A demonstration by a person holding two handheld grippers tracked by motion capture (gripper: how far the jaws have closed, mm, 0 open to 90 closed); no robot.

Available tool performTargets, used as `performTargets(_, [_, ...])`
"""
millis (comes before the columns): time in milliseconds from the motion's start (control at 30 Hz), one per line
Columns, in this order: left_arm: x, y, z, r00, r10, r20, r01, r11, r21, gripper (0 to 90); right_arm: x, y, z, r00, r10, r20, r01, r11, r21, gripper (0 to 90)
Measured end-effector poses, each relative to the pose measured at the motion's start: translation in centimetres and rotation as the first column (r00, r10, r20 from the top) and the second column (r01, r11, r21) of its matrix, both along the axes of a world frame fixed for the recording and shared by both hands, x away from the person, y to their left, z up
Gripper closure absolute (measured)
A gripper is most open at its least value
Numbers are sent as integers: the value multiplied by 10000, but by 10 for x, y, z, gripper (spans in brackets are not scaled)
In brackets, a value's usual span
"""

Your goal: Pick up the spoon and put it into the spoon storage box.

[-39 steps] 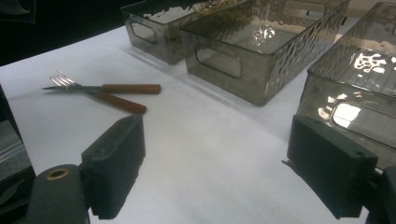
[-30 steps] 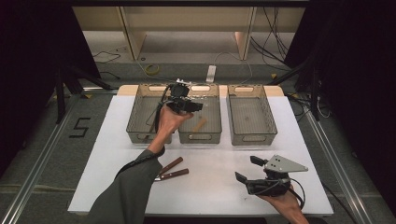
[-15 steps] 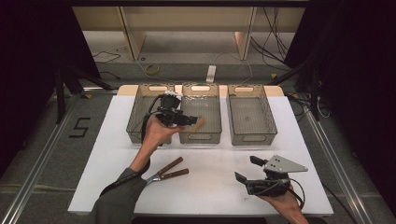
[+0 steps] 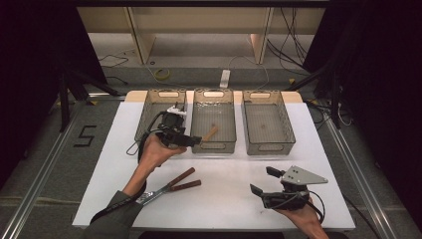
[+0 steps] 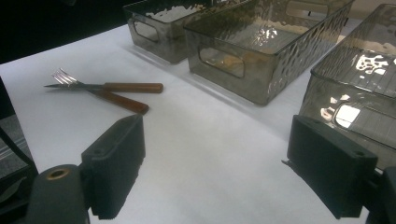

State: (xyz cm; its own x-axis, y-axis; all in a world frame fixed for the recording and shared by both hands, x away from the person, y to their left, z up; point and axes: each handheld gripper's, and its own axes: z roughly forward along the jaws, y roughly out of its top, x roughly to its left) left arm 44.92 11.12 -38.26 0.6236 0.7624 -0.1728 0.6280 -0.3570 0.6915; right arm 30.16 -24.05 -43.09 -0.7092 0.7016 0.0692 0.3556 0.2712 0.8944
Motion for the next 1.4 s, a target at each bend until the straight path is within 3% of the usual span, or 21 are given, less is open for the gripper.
performTargets(200, [-6, 7, -8, 9990, -348, -267, 364, 9974, 617, 226, 0, 0, 0, 10000, 33, -18, -33, 10000, 26, 200])
performTargets(333, [-8, 12, -10, 9988, -358, -344, 380, 9971, 660, 224, 0, 1, 0, 10000, 49, -23, -49, 10000, 21, 200])
performTargets(567, [-13, 11, -16, 9951, -746, -652, 817, 9901, 1142, 209, 0, 0, 0, 10000, 37, -11, -37, 10000, 30, 200])
performTargets(1100, [-22, 19, -32, 9912, -572, -1194, 753, 9853, 1531, 200, 1, -1, -1, 10000, -18, -24, 18, 10000, 9, 200])
performTargets(1400, [-27, 22, -40, 9879, -502, -1469, 795, 9764, 2009, 177, 2, -2, -1, 10000, 8, -8, -8, 10000, 49, 200])
